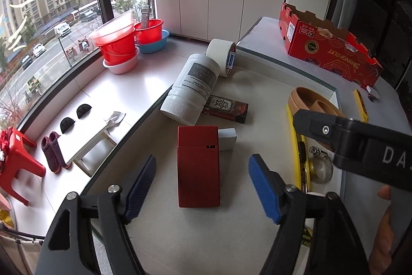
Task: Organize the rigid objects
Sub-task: 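Lower the red case and tape ring into the tray, opening both tools, then move both open tools back over the table toward the plug and pill bottle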
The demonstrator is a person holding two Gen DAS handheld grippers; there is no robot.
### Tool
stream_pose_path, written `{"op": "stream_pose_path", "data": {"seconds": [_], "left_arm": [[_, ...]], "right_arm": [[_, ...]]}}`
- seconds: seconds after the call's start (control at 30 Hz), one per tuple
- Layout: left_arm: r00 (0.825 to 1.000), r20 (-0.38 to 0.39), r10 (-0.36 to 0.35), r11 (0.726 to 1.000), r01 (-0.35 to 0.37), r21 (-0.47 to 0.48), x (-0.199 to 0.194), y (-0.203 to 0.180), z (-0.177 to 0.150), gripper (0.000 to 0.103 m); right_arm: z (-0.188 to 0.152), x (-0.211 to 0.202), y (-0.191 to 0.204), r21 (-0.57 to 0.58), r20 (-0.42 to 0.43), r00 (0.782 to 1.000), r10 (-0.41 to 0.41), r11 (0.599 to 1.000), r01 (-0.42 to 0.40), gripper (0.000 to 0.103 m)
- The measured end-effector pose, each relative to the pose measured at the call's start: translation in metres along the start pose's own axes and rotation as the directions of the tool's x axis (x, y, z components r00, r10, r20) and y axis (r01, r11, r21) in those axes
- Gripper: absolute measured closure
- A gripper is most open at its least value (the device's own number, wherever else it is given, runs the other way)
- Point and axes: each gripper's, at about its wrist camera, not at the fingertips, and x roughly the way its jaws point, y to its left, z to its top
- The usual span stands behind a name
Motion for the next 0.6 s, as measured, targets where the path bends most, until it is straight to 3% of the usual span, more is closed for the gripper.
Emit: {"op": "stream_pose_path", "data": {"seconds": [0.03, 0.1, 0.3, 0.47, 0.6], "left_arm": [[1.0, 0.007, -0.002, 1.0, 0.002, 0.007, -0.002, -0.001, -0.001, 0.01], [1.0, 0.023, -0.001, 1.0, 0.0, 0.025, -0.007, -0.004, -0.002, 0.001], [1.0, 0.019, -0.012, 0.997, 0.01, 0.072, -0.018, -0.014, -0.005, 0.0], [0.993, 0.004, -0.116, 0.99, 0.115, 0.079, -0.039, -0.031, -0.008, 0.0], [0.967, -0.019, -0.252, 0.961, 0.253, 0.108, -0.066, -0.068, -0.012, 0.0]], "right_arm": [[0.0, -0.001, 0.001, -0.005, 0.004, 1.0, 0.008, 1.0, -0.008, 0.001], [-0.001, -0.008, 0.002, -0.01, 0.03, 0.999, -0.018, 1.0, 0.018, 0.0], [-0.011, -0.039, -0.021, 0.038, 0.087, 0.994, -0.068, 0.997, 0.065, 0.0], [-0.047, -0.075, -0.076, 0.194, 0.108, 0.984, -0.139, 0.974, 0.116, 0.0], [-0.089, -0.111, -0.122, 0.306, 0.116, 0.963, -0.243, 0.931, 0.198, 0.0]]}}
